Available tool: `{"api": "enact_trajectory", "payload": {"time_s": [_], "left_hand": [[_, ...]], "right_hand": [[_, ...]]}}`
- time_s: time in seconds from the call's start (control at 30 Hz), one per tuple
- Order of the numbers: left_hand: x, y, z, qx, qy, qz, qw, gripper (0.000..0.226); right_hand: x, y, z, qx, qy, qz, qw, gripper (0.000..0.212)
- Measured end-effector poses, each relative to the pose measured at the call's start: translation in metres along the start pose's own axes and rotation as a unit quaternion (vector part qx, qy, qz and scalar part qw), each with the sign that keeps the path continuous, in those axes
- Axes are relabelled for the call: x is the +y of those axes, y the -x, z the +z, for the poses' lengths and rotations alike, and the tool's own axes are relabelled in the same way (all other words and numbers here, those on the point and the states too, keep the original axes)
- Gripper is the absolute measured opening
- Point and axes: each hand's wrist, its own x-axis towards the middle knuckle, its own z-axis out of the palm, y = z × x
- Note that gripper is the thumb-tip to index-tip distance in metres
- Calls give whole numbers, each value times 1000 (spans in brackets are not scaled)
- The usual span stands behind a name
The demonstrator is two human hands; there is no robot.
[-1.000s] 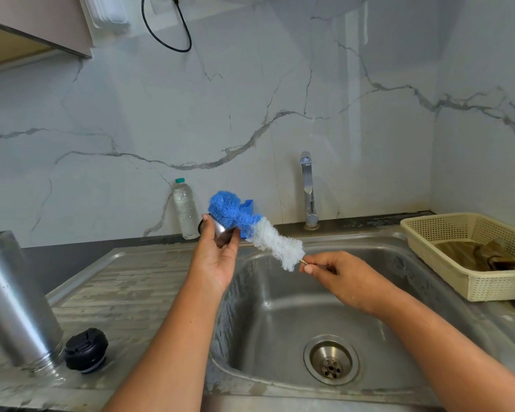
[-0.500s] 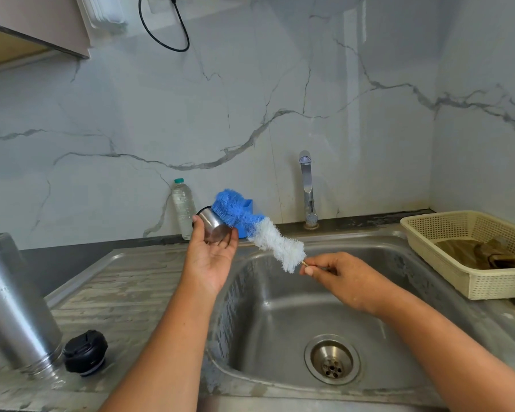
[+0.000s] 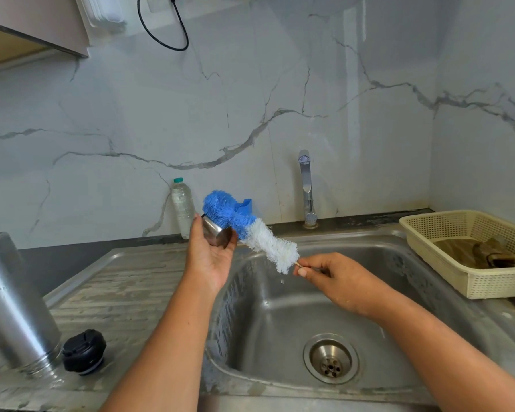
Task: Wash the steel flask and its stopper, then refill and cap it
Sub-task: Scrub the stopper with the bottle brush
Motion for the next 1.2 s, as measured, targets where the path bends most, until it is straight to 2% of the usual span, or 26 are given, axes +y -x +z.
{"api": "enact_trajectory", "payload": {"time_s": [0.1,0.27,0.43,0.57,0.8,0.97,1.1,1.2], "left_hand": [[-8,1,3,3,-39,13,999,54],[7,-1,0,32,37,37,998,41],[-6,9,7,9,-4,5,1000,40],[10,7,5,20,47,23,998,41],[4,12,8,0,46,-2,999,39],[8,8,1,6,23,-9,1000,32],[3,5,3,-4,21,-9,1000,35],[-5,5,5,-9,-2,5,1000,46]], "right_hand": [[0,-2,1,3,0,1,1000,20],[0,3,-4,-13,2,2,1000,20],[-4,1,-3,11,-9,2,1000,19],[-1,6,-10,-10,-8,17,1000,23],[-5,2,-5,18,-32,17,999,23],[2,2,-5,5,-25,12,1000,22],[-1,0,-3,5,-21,8,1000,22],[-1,0,-1,0,-8,2,1000,22]]}}
